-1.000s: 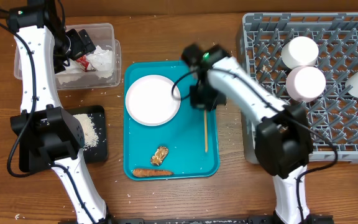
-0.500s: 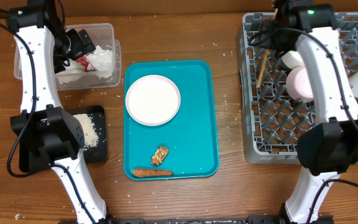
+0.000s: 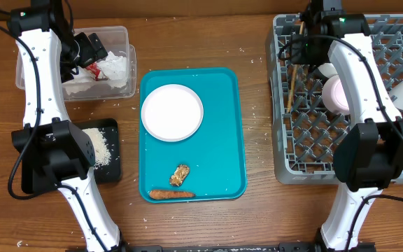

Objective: Sort waste into correct bins and load items into the dishwasher

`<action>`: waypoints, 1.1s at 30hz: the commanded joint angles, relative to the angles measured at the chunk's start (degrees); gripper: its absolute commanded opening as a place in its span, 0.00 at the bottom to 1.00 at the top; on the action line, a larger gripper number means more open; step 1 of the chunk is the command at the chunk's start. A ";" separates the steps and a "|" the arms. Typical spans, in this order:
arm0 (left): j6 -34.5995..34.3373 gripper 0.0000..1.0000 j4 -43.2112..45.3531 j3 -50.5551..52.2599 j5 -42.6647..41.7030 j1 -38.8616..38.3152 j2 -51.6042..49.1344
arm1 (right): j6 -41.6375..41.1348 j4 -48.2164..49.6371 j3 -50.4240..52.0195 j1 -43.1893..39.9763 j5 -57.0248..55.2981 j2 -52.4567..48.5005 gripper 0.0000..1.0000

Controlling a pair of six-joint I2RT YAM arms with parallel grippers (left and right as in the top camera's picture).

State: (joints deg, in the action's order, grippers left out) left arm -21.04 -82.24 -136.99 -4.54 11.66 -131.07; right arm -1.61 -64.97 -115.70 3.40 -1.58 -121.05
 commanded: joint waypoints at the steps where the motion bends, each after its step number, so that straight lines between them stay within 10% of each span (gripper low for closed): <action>1: -0.37 1.00 0.20 -1.11 -0.42 -0.15 0.63 | 0.09 -0.07 0.20 -0.04 1.77 -0.26 0.36; 20: -0.37 1.00 0.20 -1.14 -0.42 -0.15 0.63 | -3.08 -14.51 -2.75 6.32 27.06 2.73 0.51; 28: -0.37 1.00 0.20 -1.14 -0.42 -0.15 0.61 | -3.10 -16.48 3.45 20.65 27.96 2.29 1.00; 33: -0.37 1.00 0.20 -1.11 -0.42 -0.15 0.61 | -11.37 -10.05 8.83 27.76 24.00 2.29 1.00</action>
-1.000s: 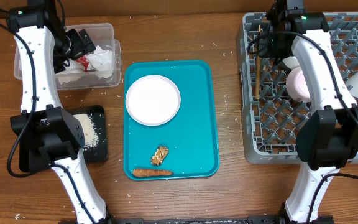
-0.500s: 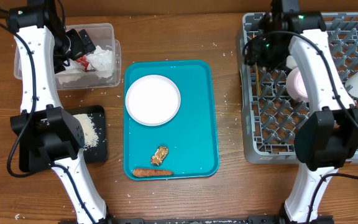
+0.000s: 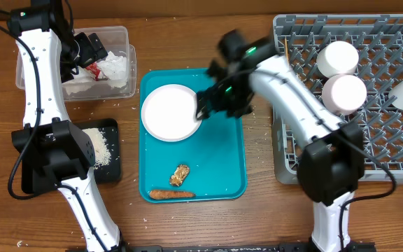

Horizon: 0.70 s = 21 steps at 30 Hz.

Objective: Sort waste into correct bins and load items into the dishwasher

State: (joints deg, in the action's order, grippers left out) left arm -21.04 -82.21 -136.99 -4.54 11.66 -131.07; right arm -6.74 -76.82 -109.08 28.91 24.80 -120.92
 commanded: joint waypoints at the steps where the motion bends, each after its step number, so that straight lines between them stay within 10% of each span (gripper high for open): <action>1: -0.37 1.00 0.17 -1.11 -0.42 -0.15 0.63 | -8.74 2.49 2.40 3.17 -3.74 2.19 1.00; 10: -0.87 1.00 0.20 -1.11 -1.55 -0.17 0.63 | -14.53 3.41 -0.90 2.75 -10.88 5.29 1.00; 15: -2.03 1.00 -3.96 -1.11 -16.11 -0.17 0.61 | -14.53 2.99 -1.27 -1.73 -11.30 9.40 1.00; 21: 14.86 1.00 -8.52 -1.11 -36.04 -3.06 0.61 | -14.53 3.26 -1.27 -9.51 -11.30 10.67 1.00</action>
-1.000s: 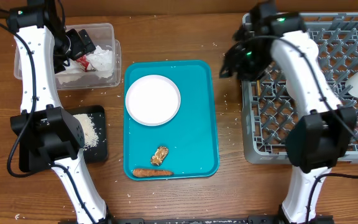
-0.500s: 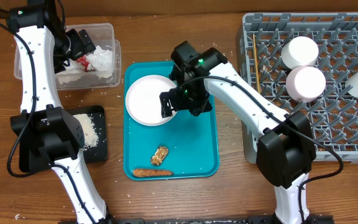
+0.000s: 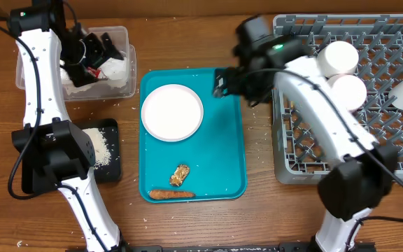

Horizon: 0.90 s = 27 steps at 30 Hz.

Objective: Sort waste into correct bins and load items into the dishwasher

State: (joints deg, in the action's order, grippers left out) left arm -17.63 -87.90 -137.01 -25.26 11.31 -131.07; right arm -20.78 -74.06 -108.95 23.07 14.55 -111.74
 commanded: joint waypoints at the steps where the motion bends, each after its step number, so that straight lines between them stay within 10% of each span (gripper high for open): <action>1: 13.09 1.00 -4.57 -1.09 -15.39 -3.67 0.61 | -0.48 0.72 -1.38 -5.05 -1.09 1.49 1.00; 14: 11.61 0.93 -8.94 1.73 11.34 -24.83 7.41 | -0.52 2.99 -1.38 -22.32 -1.64 1.49 1.00; 27: 7.69 1.00 -2.25 39.12 17.75 -34.53 30.73 | -0.48 3.67 -1.38 -23.85 -1.66 1.49 1.00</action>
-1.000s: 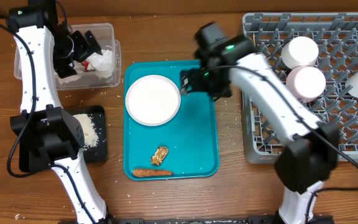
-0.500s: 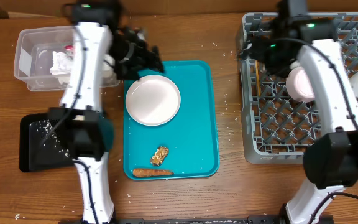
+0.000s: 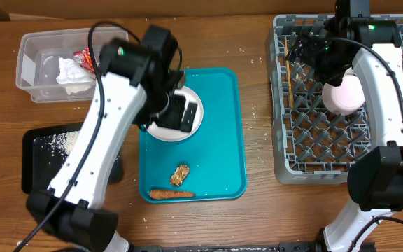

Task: Sort waste into correct bins and load items into the dishwasher
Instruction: 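Move the left gripper down to the brown fried food piece, then grasp the brown fried food piece with the left gripper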

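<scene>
A white plate (image 3: 195,123) lies at the far end of the teal tray (image 3: 222,140). My left gripper (image 3: 181,112) is down on the plate and covers most of it; how its jaws stand does not show. Two food scraps lie near the tray's front: a brown piece (image 3: 180,175) and an orange one (image 3: 170,194). My right gripper (image 3: 305,52) hangs over the far left part of the grey dish rack (image 3: 313,154), and its jaws are hidden under the wrist. A pink cup (image 3: 343,95) stands in the rack beside the right arm.
A clear bin (image 3: 30,66) at the far left holds crumpled paper and a red wrapper. A black tray (image 3: 37,150) with rice grains lies at the left, partly under my left arm. A chopstick (image 3: 289,66) stands in the rack. Another white cup is at the rack's right edge.
My left gripper was in the clear bin and is now on the white plate. My right gripper was over the tray's far right corner and is now over the rack's far left part.
At first the left gripper was in the clear bin and the right one was over the rack. Then the right gripper was at the plate's right rim, then over the tray's far right corner. Now it is over the rack, and the left gripper is on the plate.
</scene>
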`<action>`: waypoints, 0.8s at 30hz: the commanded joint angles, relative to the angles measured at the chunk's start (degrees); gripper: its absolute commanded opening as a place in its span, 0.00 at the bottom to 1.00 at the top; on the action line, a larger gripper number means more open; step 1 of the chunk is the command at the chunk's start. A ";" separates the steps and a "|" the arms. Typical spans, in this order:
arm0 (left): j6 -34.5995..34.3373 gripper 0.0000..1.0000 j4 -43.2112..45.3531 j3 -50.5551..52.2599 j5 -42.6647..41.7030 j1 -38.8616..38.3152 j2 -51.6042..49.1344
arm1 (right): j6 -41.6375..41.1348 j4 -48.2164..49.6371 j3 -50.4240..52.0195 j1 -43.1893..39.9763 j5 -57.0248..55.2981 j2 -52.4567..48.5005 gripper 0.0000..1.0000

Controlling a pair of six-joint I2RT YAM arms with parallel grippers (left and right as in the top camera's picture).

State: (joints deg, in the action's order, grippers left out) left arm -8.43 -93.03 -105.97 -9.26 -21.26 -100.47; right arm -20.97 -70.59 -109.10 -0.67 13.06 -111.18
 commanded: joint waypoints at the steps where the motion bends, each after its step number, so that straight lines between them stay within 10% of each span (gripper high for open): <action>1: -2.45 1.00 5.16 11.10 1.75 -2.71 0.22 | -0.31 0.20 -1.22 -0.11 -0.17 0.92 1.00; 8: -4.94 1.00 23.32 26.93 1.95 -4.55 -0.52 | -0.28 0.20 -1.22 -0.11 -0.17 0.92 1.00; 24: -6.03 1.00 33.44 43.19 7.98 -5.20 -0.52 | -0.31 0.20 -1.22 -0.11 -0.17 0.92 1.00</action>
State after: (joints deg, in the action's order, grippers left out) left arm -12.21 -61.10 -65.12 -3.42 -25.91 -101.32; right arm -20.99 -70.57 -109.10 -0.67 13.08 -111.18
